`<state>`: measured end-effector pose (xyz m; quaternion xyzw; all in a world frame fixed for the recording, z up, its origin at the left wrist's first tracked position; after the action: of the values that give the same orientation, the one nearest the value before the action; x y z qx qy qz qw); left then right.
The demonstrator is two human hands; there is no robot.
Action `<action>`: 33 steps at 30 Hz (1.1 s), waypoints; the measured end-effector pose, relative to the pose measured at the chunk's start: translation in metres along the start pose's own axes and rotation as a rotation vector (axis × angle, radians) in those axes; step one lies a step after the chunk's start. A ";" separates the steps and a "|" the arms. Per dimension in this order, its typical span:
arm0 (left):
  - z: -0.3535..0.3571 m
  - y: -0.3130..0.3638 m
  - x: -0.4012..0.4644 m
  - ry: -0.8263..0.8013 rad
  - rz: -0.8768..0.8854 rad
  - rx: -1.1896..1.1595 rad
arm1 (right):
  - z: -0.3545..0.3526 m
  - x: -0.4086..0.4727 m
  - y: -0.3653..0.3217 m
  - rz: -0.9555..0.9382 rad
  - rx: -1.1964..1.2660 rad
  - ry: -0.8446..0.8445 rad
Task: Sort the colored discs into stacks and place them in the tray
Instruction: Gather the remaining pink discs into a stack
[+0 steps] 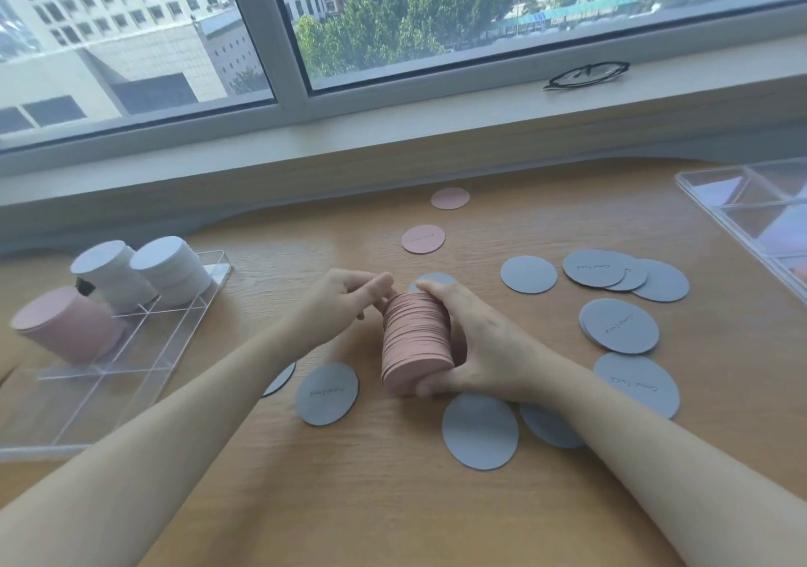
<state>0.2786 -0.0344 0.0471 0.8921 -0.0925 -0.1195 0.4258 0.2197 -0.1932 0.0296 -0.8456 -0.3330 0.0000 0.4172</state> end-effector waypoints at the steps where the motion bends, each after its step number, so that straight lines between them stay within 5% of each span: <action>1: -0.003 0.001 0.008 0.033 -0.006 0.004 | 0.000 0.000 0.000 -0.006 0.004 0.003; 6: -0.015 0.002 0.067 0.300 -0.068 0.289 | 0.001 0.001 -0.002 -0.038 -0.037 -0.007; 14: -0.003 -0.011 0.131 0.281 -0.295 0.619 | -0.005 -0.001 -0.005 -0.066 -0.085 -0.006; 23: -0.014 -0.004 0.090 0.231 -0.171 0.038 | -0.006 0.000 -0.010 -0.060 -0.072 0.006; 33: -0.008 0.011 0.010 -0.065 0.033 -0.046 | -0.006 0.000 -0.003 -0.034 -0.046 0.029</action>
<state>0.2895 -0.0379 0.0593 0.8760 -0.1182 -0.1435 0.4451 0.2189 -0.1958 0.0355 -0.8492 -0.3411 -0.0268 0.4023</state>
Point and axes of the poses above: each hand's wrist, its own x-axis towards the middle knuckle, its own z-axis out of the palm, y = z × x, the point moved 8 cm from there along x, towards the middle knuckle, and after that the axes turned 10 degrees about -z, right-handed, at the moved point
